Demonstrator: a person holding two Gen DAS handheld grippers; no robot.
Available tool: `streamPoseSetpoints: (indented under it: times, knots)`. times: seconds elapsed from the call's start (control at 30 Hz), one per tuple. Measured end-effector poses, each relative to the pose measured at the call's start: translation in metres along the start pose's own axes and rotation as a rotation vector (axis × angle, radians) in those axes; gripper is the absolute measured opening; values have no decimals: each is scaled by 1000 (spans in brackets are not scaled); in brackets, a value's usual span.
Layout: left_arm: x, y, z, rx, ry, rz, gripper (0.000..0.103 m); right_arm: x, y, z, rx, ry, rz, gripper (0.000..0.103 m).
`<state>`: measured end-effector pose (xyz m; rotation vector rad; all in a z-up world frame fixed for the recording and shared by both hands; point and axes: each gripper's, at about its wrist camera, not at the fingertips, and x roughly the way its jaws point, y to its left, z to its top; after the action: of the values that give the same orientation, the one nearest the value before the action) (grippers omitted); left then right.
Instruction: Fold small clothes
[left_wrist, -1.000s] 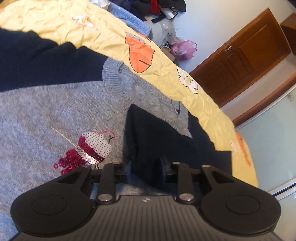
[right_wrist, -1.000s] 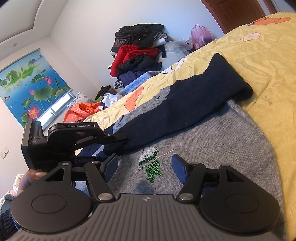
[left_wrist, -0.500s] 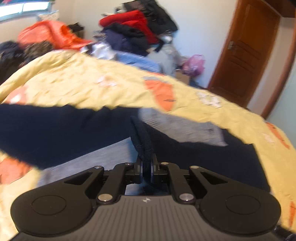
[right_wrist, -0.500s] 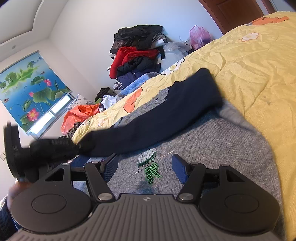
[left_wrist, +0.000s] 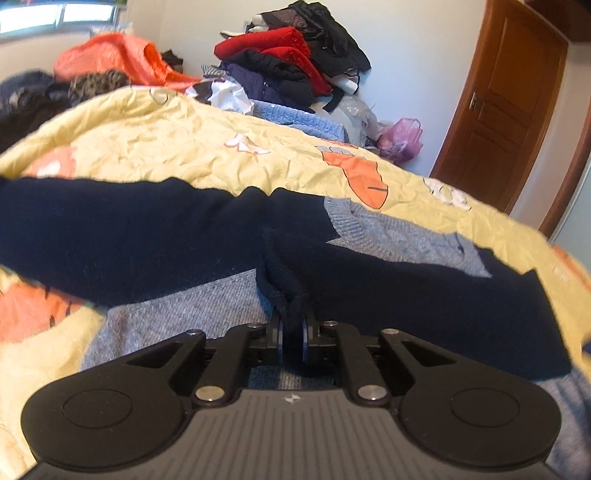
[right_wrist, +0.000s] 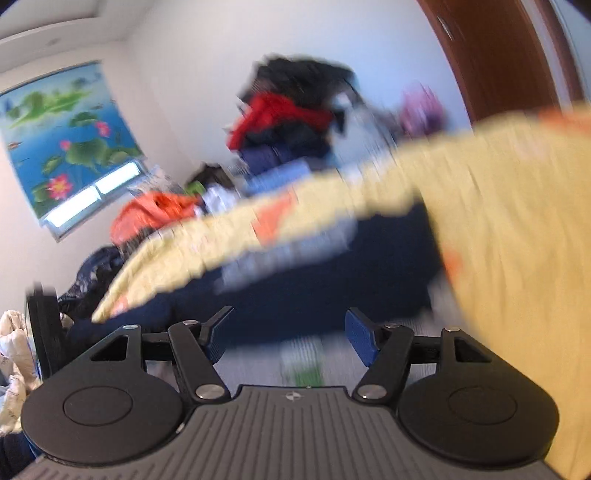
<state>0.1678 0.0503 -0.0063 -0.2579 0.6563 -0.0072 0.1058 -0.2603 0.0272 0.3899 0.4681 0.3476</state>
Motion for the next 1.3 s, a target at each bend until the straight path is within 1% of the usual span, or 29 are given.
streamPoseSetpoints:
  times: [0.03, 0.07, 0.13, 0.2, 0.27, 0.3, 0.37, 0.4, 0.5, 0.53, 0.6, 0.63, 0.67, 0.7, 0.73, 0.77, 0.8, 0.83, 0.9, 0.97, 1.0, 1.03, 1.1, 1.13, 1.17, 1.23, 1.3]
  knots:
    - [0, 1, 1, -10, 1, -6, 8, 9, 1, 13, -23, -4, -22, 78]
    - [0, 2, 1, -14, 0, -7, 9, 22, 0, 25, -41, 16, -54, 81]
    - [-1, 0, 0, -6, -2, -1, 9, 53, -7, 42, -62, 90, -134, 81]
    - [-1, 0, 0, -8, -2, -2, 9, 78, -15, 46, -80, 155, -182, 79]
    - [-1, 3, 1, -21, -2, -12, 9, 90, -26, 41, -61, 191, -221, 78]
    - [-1, 4, 1, -30, -1, -18, 9, 95, -31, 33, -49, 210, -228, 79]
    - [-1, 8, 1, -47, 0, -30, 9, 92, -32, 18, -109, 165, -201, 82]
    - [0, 8, 1, -52, 0, -34, 9, 91, -30, 10, -159, 140, -196, 84]
    - [-2, 8, 3, -47, 10, -36, 10, 93, -29, 11, -172, 153, -178, 92]
    - [-6, 9, 4, -39, 18, -39, 12, 93, -29, 10, -178, 157, -177, 92]
    - [-21, 17, 9, -43, 29, -47, 19, 93, -26, 11, -191, 160, -184, 93]
    - [-32, 26, 11, -60, 23, -55, 28, 93, -26, 11, -190, 159, -184, 93]
    - [-45, 39, 15, -83, 2, -63, 45, 92, -26, 11, -186, 157, -181, 93]
    - [-59, 55, 18, -112, -33, -66, 59, 91, -27, 11, -179, 155, -175, 93]
    - [-73, 74, 22, -153, -82, -55, 89, 91, -28, 12, -171, 153, -168, 93]
    - [-87, 97, 25, -204, -144, -31, 101, 90, -29, 12, -164, 151, -163, 94]
    - [-99, 121, 28, -265, -206, 4, 102, 90, -30, 12, -159, 149, -157, 94]
    - [-108, 147, 34, -333, -240, 42, 102, 89, -30, 12, -155, 148, -152, 94]
    - [-116, 204, 45, -496, -245, 108, 102, 89, -30, 13, -153, 148, -150, 95]
    - [-118, 258, 51, -665, -253, 154, 102, 89, -30, 13, -155, 148, -150, 95]
    - [-118, 280, 52, -726, -260, 174, 101, 90, -29, 13, -157, 149, -152, 95]
    - [-118, 298, 54, -767, -270, 193, 101, 90, -29, 13, -157, 148, -152, 95]
    - [-112, 326, 60, -800, -261, 208, 101, 90, -29, 13, -157, 149, -151, 95]
    - [-109, 338, 62, -821, -244, 204, 101, 89, -29, 13, -156, 149, -151, 95]
    - [-104, 347, 63, -846, -226, 185, 101, 89, -29, 13, -155, 149, -150, 95]
    - [-92, 362, 61, -910, -201, 98, 101, 90, -29, 13, -155, 149, -149, 96]
    - [-84, 371, 59, -969, -205, 36, 101, 89, -29, 13, -149, 147, -145, 96]
